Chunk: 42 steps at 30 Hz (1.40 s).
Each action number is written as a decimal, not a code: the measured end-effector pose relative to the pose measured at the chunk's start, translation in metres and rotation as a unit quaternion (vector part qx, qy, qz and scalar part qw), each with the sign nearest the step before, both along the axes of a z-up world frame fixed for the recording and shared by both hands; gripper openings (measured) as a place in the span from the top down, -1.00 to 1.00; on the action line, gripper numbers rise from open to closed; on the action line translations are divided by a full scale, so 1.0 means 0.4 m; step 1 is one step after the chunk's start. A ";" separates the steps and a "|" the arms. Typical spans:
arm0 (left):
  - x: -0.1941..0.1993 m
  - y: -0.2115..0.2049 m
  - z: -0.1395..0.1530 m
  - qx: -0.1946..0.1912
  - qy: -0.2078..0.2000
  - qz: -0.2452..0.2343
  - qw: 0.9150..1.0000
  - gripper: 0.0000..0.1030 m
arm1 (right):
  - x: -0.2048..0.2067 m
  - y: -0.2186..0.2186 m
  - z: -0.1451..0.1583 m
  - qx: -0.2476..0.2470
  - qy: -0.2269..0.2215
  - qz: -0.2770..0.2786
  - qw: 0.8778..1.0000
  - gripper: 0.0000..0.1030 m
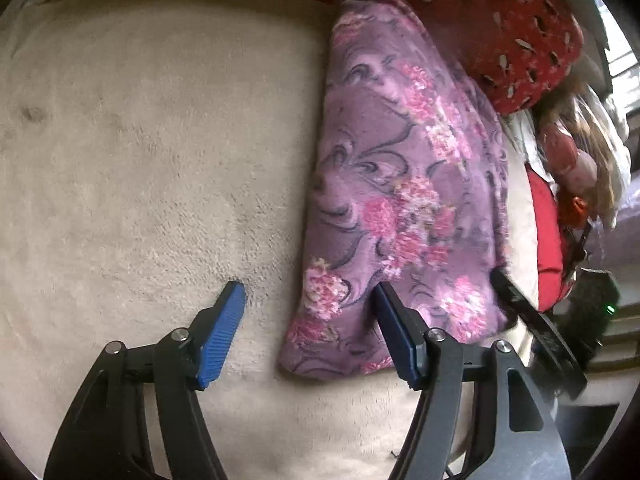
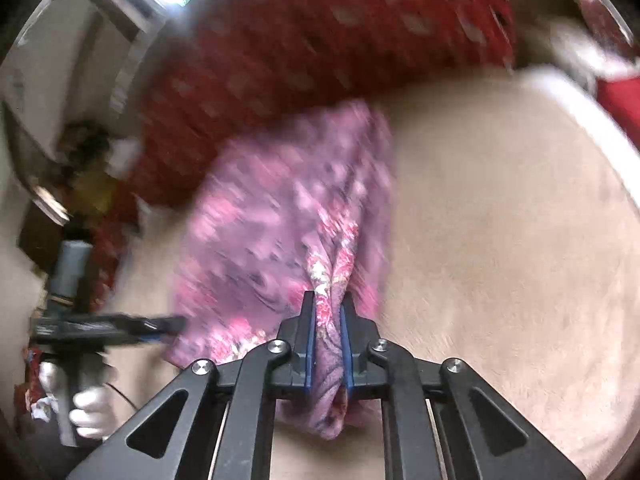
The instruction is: Fold small clothes
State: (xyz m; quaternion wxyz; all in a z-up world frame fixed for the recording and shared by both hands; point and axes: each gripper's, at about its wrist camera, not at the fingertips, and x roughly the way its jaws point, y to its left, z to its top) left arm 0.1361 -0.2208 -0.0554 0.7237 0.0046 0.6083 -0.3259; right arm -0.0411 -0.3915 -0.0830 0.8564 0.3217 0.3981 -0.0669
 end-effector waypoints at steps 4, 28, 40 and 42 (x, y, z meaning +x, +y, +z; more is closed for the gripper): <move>0.048 0.027 0.069 -0.058 -0.009 0.011 0.998 -0.29 | 0.001 -0.043 0.072 0.016 -0.056 -0.041 0.997 0.60; 0.152 -0.144 0.124 -0.035 -0.054 0.041 0.997 -0.34 | 0.216 -0.153 0.122 -0.039 -0.088 -0.067 0.993 0.61; 0.064 -0.061 0.101 -0.002 -0.065 0.041 0.997 -0.35 | 0.135 -0.025 0.120 -0.067 -0.070 -0.005 0.995 0.47; 0.059 -0.070 0.062 0.025 -0.063 0.034 0.997 -0.36 | 0.146 -0.006 0.069 -0.075 -0.026 0.012 0.997 0.52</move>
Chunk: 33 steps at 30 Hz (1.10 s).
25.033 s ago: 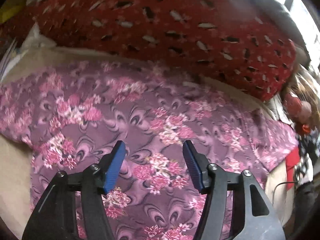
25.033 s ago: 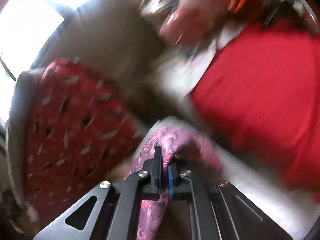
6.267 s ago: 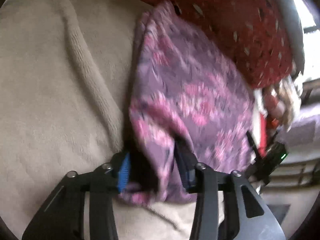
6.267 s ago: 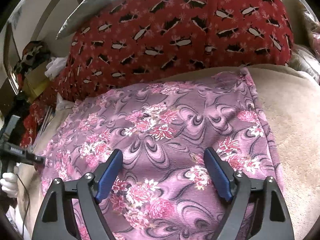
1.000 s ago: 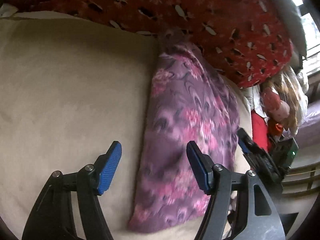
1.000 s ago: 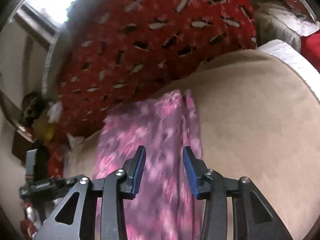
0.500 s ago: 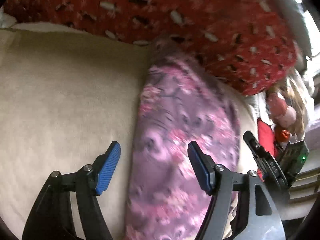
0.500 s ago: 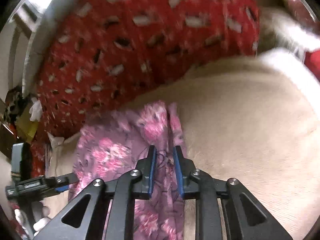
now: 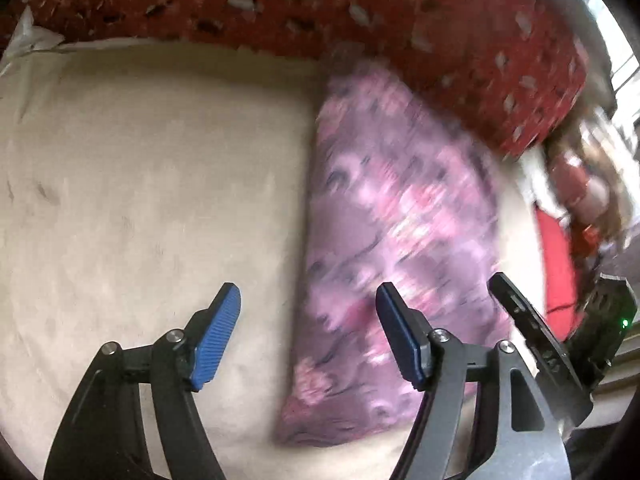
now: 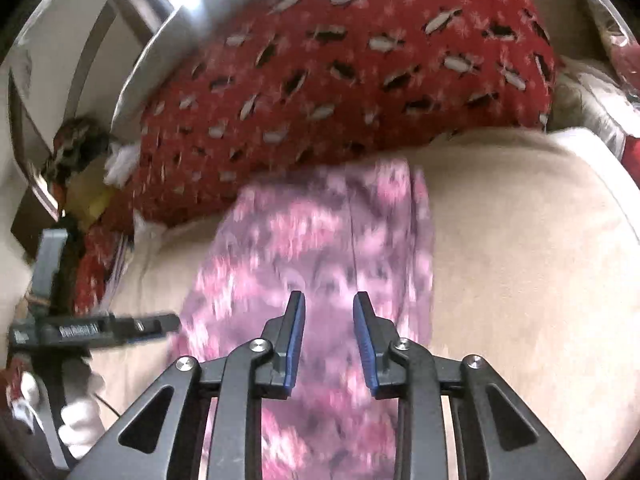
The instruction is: Fold small clothes
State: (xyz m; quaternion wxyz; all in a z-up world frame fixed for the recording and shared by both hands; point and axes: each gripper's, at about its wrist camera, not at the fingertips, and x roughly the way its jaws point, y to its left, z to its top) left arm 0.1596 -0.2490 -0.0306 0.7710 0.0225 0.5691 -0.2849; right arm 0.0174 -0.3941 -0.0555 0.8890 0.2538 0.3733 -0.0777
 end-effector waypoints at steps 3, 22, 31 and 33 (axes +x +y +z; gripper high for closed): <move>-0.022 -0.013 -0.021 0.026 -0.022 -0.018 0.999 -0.40 | -0.015 0.007 -0.024 -0.006 -0.002 -0.002 1.000 0.53; 0.224 -0.213 -0.019 0.038 0.000 0.007 0.999 -0.69 | 0.217 -0.194 -0.031 0.023 0.030 -0.089 0.995 0.54; 0.136 -0.152 0.047 0.058 -0.076 0.020 0.995 -0.69 | 0.098 -0.183 -0.002 0.030 0.002 -0.086 0.996 0.33; 0.106 -0.137 0.056 0.067 -0.093 0.018 0.993 -0.69 | 0.042 -0.160 0.003 0.046 -0.031 -0.077 0.996 0.33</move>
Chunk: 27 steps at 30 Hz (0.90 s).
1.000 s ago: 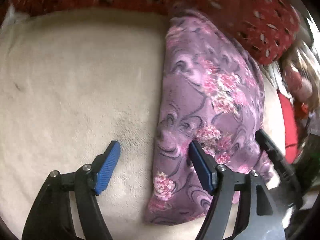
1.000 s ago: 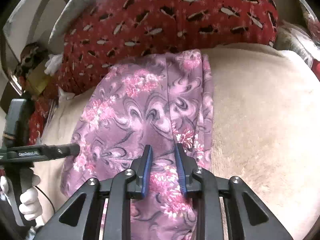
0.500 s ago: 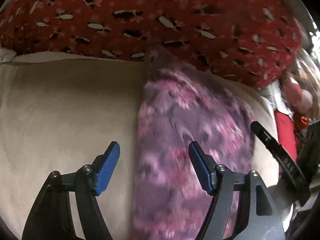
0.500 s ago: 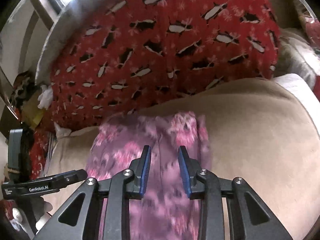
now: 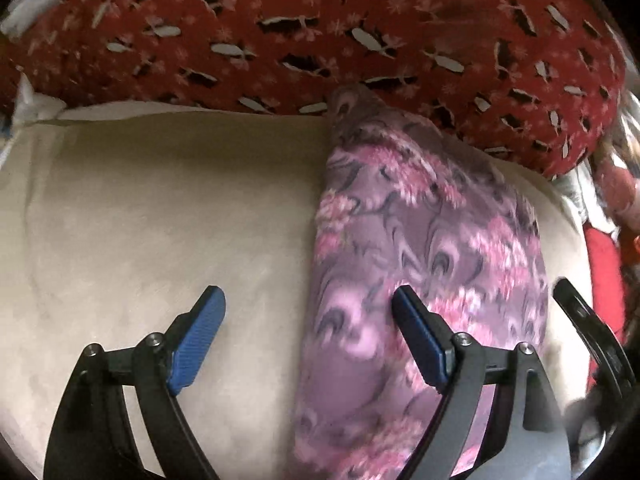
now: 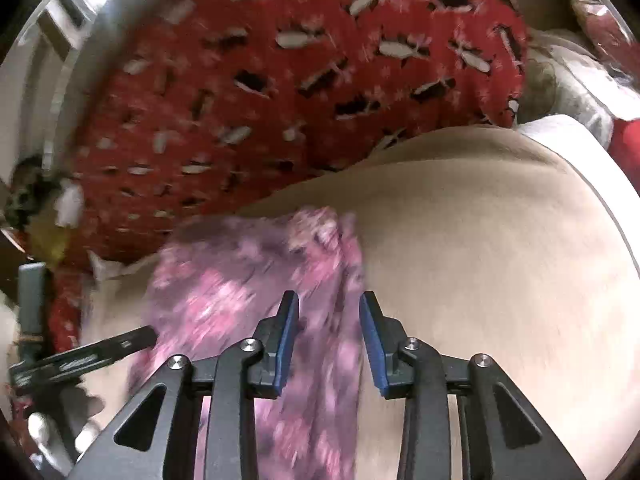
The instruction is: Fold small clothes
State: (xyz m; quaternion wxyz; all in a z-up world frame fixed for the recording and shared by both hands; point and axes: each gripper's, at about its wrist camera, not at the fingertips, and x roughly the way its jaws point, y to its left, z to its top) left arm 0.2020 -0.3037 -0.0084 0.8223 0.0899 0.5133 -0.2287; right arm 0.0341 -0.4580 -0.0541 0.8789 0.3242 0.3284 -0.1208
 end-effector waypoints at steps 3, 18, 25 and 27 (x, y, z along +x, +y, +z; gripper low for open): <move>-0.012 0.013 -0.001 0.007 -0.001 -0.003 1.000 -0.69 | -0.047 0.044 -0.017 0.008 -0.003 0.017 1.000 0.32; -0.007 0.159 -0.057 -0.093 0.158 -0.015 0.983 -0.68 | -0.154 -0.003 -0.032 0.062 0.001 -0.029 0.998 0.05; -0.046 0.090 -0.058 -0.100 0.160 -0.073 0.979 -0.69 | -0.089 0.002 -0.105 0.131 -0.034 0.005 0.991 -0.12; -0.041 0.062 -0.062 -0.109 0.173 -0.080 0.976 -0.69 | -0.056 0.008 -0.101 0.134 -0.046 0.028 0.989 -0.22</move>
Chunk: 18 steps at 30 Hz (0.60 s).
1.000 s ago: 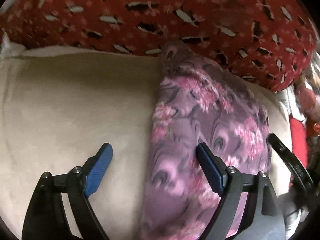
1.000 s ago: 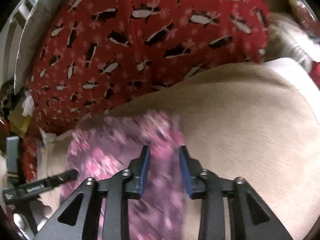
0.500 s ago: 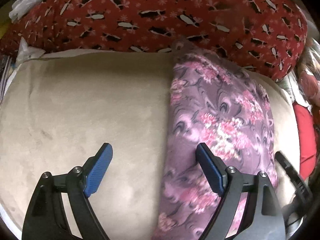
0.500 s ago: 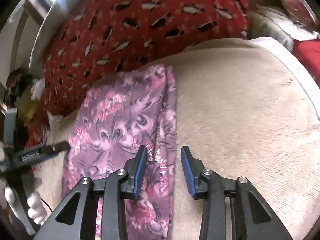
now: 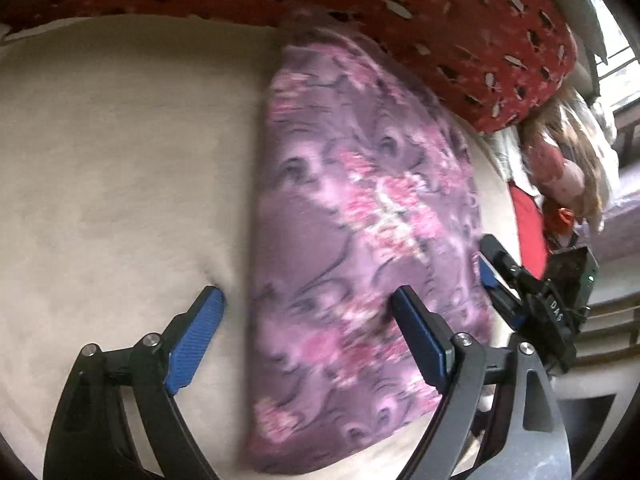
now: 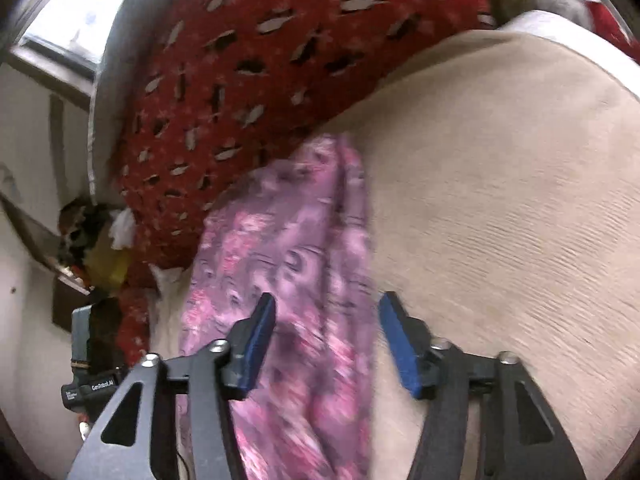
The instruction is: Fold small clothes
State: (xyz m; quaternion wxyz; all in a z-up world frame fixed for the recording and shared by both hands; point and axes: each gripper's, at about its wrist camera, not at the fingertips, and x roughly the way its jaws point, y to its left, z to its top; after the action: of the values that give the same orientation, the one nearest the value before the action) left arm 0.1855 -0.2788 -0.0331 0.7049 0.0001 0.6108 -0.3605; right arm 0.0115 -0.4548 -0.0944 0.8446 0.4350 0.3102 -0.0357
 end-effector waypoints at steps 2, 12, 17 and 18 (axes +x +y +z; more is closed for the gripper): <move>0.017 -0.019 -0.007 -0.012 0.014 0.008 1.000 -0.69 | 0.033 0.008 0.003 -0.013 0.005 0.014 1.000 -0.22; 0.008 -0.034 0.024 0.004 -0.018 0.028 0.999 0.48 | 0.080 0.100 0.076 -0.174 0.042 0.065 0.982 0.50; -0.039 -0.006 0.085 0.009 -0.064 0.032 0.997 0.52 | 0.062 0.164 0.148 -0.220 0.042 0.054 0.973 0.52; -0.049 0.007 0.098 0.011 -0.075 0.032 0.997 0.52 | 0.057 0.173 0.159 -0.222 0.038 0.055 0.973 0.52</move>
State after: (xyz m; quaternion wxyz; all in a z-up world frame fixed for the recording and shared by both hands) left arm 0.1657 -0.2761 0.0062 0.7597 0.0154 0.5599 -0.3304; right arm 0.0342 -0.3857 -0.0308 0.9084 0.2168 0.3497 -0.0738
